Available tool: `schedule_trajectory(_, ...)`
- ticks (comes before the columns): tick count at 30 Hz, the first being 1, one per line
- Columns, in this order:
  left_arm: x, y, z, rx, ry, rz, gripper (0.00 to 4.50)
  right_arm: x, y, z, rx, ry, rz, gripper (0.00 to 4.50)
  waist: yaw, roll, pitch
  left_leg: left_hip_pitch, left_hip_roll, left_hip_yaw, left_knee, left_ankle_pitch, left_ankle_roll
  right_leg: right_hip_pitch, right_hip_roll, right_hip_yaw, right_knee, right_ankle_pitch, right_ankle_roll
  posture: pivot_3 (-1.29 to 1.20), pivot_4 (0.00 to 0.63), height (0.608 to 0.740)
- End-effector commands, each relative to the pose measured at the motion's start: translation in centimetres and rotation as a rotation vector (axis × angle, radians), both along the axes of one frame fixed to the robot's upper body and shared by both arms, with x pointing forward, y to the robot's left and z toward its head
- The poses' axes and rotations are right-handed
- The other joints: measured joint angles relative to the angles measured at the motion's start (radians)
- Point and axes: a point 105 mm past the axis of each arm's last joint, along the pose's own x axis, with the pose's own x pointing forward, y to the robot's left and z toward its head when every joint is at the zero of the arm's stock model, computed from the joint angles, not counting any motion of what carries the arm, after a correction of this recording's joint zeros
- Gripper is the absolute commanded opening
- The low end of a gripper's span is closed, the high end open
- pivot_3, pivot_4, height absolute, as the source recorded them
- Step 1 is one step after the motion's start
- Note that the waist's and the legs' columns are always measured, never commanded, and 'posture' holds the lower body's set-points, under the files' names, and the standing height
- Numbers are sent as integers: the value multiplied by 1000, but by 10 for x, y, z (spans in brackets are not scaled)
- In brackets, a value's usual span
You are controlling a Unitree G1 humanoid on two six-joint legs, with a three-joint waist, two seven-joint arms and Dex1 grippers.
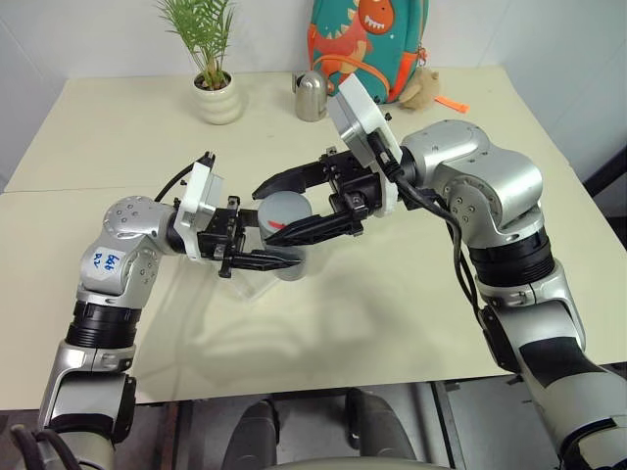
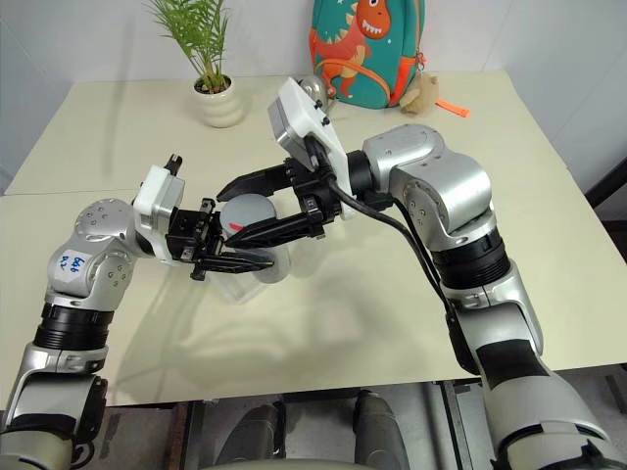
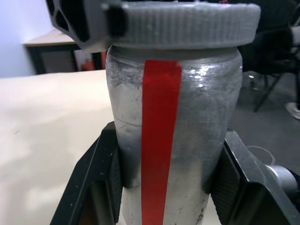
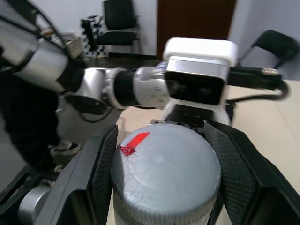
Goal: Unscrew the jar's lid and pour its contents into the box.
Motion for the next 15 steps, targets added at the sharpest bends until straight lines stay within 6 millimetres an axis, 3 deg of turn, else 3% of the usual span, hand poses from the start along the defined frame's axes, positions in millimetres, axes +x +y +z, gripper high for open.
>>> schedule_trajectory(1,4,-2,3,16,-40,7,2005,-17,8,9,11,-45,131,2558,3,0,0,0,0,0,0,0,0,0,0,0,0,0,0,0,150,740)
schedule_trajectory(6,6,-2,6,-18,-51,30,2005,-11,5,13,45,-26,80,2558,6,0,0,-1,0,1,2,0,0,0,0,1,0,0,0,0,150,740)
schedule_trajectory(7,7,-2,6,-22,-50,35,2005,-10,4,13,47,-17,67,3273,6,0,0,-1,0,1,2,0,0,0,0,1,0,0,0,0,150,740)
schedule_trajectory(11,15,11,7,-36,-46,109,2005,6,-6,25,128,-59,-61,4442,6,0,0,-1,0,1,4,0,1,0,0,1,1,0,0,0,150,740)
schedule_trajectory(15,26,29,4,-55,-33,210,2005,10,-16,27,140,-71,-121,4477,6,0,0,-1,0,1,5,-1,1,0,0,2,2,0,0,0,150,740)
